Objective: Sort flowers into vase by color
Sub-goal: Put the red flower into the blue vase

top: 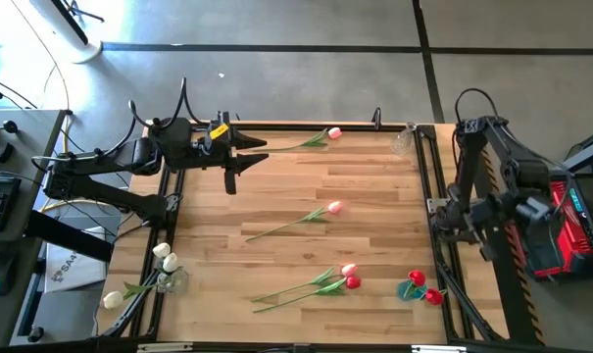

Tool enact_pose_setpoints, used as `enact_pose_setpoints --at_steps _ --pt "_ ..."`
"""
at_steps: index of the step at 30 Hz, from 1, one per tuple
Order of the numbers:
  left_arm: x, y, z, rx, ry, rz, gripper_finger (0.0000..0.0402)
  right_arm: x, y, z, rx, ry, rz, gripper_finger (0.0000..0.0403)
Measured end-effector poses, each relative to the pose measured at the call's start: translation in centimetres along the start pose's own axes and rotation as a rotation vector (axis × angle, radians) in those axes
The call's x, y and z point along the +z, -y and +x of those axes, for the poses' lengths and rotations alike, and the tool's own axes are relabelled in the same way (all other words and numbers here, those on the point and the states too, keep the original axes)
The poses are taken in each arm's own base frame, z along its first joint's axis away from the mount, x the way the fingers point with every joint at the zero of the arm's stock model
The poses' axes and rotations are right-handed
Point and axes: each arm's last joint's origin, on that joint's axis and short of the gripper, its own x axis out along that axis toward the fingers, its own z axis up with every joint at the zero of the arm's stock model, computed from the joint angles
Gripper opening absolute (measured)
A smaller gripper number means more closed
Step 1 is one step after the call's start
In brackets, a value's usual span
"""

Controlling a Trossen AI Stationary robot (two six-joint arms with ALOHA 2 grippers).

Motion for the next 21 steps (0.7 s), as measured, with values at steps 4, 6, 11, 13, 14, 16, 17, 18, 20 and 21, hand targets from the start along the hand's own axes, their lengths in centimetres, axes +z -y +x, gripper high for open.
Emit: enact_pose_setpoints --at_steps 4,6,11,13,14,16,17,18,20,21 --pt "0.0 0.0 0.0 0.0 0.0 0.0 0.0128 0.2 0.9 -0.2 -0.051 0.038 0.013 0.0123" --pt "0.0 0.0 0.0 0.0 0.0 0.0 0.0128 0.3 1.0 -0.1 -0.102 0.066 0.009 0.0123" --pt "0.0 0.0 0.0 0.0 0.0 0.0 0.0128 0.8 1.2 0.1 -0.179 0.106 -0.004 0.0123" --pt "0.0 0.0 0.0 0.0 0.0 0.0 0.0128 0.9 1.1 0.4 -0.206 0.119 -0.002 0.0123" --pt "0.0 0.0 0.0 0.0 0.0 0.0 0.0128 0.9 1.2 0.5 -0.228 0.126 -0.003 0.0123" --pt "0.0 0.0 0.0 0.0 0.0 0.0 0.0128 1.0 1.2 0.8 -0.263 0.139 0.013 0.0123" --pt "0.0 0.0 0.0 0.0 0.0 0.0 0.0128 1.0 1.2 0.9 -0.279 0.141 0.018 0.0123" --pt "0.0 0.0 0.0 0.0 0.0 0.0 0.0128 1.0 1.3 1.0 -0.297 0.142 0.02 0.0123" --pt "0.0 0.0 0.0 0.0 0.0 0.0 0.0128 1.2 1.5 1.3 -0.339 0.144 0.03 0.0123" --pt "0.0 0.0 0.0 0.0 0.0 0.0 0.0128 1.3 1.5 1.4 -0.367 0.151 0.039 0.0123"
